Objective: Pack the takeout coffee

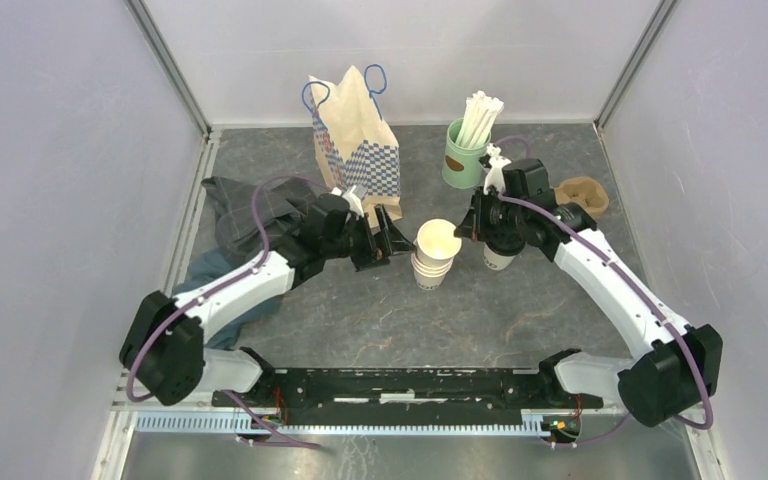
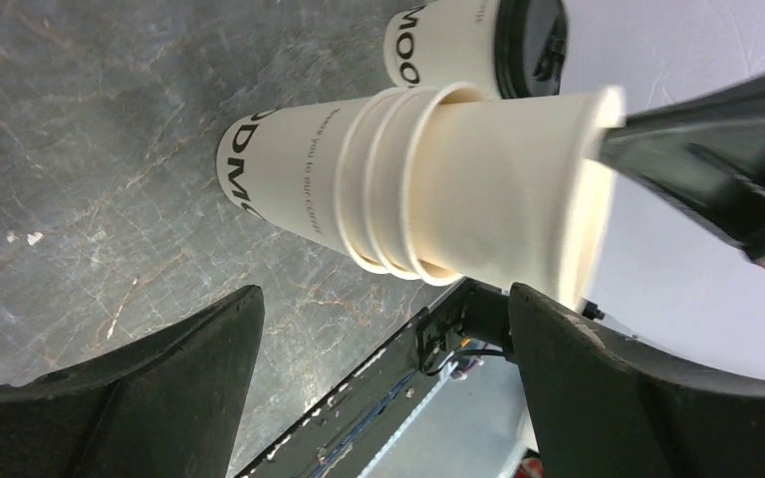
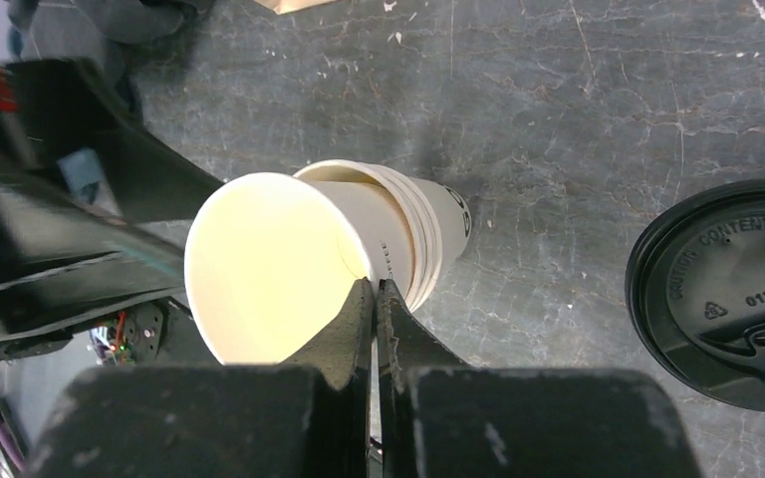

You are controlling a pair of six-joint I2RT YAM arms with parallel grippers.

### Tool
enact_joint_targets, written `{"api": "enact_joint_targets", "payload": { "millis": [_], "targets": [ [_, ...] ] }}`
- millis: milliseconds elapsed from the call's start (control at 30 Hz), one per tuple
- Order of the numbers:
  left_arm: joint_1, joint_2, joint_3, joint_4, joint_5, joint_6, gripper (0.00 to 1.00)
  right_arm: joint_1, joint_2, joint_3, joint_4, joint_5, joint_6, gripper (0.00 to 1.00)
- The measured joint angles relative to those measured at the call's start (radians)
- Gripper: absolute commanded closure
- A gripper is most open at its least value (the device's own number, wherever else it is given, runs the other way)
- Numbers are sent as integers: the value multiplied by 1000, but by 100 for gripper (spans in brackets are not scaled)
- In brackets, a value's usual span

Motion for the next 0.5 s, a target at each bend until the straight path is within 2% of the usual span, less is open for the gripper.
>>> {"api": "enact_joint_targets", "payload": {
  "millis": [233,500],
  "targets": [
    [0,-124,119,-180,-57,126,0,50,0,-36,6,48,-22,100],
    [0,-243,199,-361,-126,181,0,62,-2,-43,26,219,-45,100]
  ]
}}
